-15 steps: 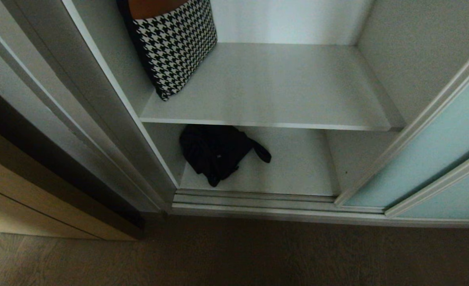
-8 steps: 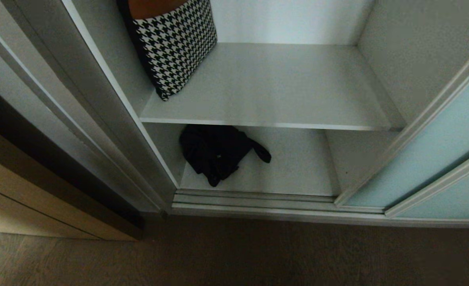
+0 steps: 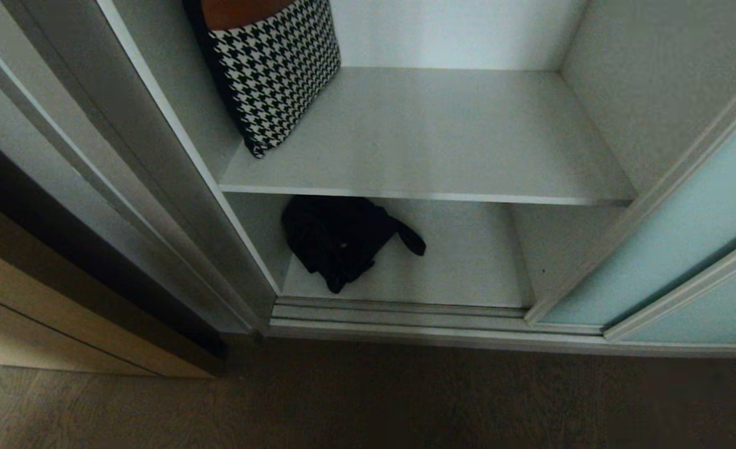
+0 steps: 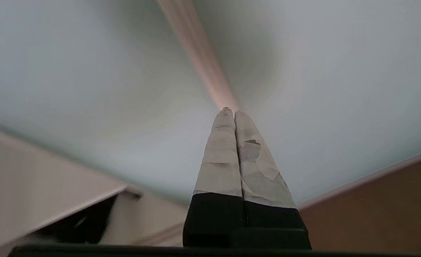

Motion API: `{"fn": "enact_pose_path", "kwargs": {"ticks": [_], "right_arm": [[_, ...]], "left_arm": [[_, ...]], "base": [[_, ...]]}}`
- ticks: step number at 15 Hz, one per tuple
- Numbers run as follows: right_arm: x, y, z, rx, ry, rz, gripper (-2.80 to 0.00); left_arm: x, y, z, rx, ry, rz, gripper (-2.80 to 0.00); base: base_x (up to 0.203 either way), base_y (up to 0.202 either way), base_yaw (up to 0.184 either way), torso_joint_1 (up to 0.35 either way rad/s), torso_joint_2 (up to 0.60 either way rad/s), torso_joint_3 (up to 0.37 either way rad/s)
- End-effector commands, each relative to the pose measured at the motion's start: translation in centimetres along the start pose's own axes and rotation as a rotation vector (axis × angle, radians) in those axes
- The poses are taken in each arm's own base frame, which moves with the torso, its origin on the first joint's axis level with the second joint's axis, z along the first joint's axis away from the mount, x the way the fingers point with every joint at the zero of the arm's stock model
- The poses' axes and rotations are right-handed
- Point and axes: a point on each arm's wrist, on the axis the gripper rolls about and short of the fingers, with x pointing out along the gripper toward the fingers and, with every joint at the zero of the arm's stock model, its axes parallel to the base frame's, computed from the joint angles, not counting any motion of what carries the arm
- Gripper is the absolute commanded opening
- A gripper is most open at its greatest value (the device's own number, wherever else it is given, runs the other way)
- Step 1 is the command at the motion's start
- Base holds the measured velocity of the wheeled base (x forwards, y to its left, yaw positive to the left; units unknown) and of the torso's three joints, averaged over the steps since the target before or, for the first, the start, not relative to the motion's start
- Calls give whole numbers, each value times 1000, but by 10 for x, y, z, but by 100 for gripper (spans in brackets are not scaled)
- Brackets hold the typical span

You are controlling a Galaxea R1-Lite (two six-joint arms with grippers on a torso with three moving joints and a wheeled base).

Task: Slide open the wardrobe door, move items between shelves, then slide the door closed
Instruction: Close the door

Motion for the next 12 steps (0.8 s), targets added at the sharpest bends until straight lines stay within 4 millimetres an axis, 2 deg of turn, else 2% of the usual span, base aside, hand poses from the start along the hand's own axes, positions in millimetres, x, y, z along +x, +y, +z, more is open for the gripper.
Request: {"fn": "enact_pose_path", "kwargs": {"ticks": [1, 6, 12], "right_arm": [[4, -8, -6, 31, 41, 33, -280], [19, -26, -5, 24, 42, 53, -280], [46, -32, -19, 56, 95, 123, -280]], "left_arm": [[0, 0, 0, 0, 1, 1, -280], [0, 0, 0, 0, 1, 1, -280], [0, 0, 0, 0, 1, 1, -280]], "base": [[0, 0, 0, 0, 0, 0], [0, 0, 0, 0, 0, 0], [0, 0, 0, 0, 0, 0]]}}
